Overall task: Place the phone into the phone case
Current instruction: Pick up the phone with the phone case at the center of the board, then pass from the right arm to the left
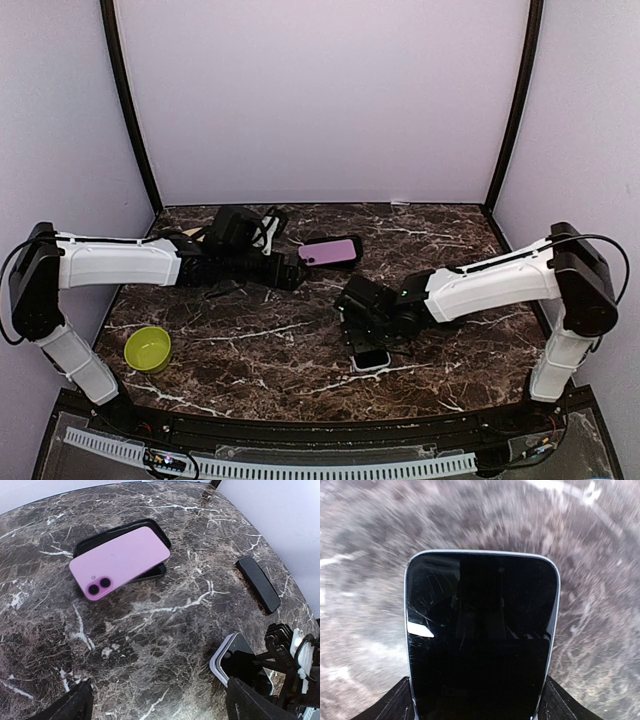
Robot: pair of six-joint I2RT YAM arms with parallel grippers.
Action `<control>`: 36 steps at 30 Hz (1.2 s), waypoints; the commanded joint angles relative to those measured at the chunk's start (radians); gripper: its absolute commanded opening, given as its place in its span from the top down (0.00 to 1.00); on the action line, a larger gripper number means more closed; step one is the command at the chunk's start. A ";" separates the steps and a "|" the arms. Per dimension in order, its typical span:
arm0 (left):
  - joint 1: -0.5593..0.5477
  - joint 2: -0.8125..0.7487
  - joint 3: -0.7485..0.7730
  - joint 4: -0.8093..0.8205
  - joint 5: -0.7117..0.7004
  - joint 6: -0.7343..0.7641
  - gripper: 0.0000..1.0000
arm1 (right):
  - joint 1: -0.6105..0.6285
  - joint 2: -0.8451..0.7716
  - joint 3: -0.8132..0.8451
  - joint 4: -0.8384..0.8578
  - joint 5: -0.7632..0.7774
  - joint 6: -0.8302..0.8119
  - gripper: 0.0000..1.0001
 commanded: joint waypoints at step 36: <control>-0.065 -0.261 -0.228 0.591 0.372 -0.032 0.75 | 0.271 -0.248 -0.050 0.933 0.544 -0.491 0.70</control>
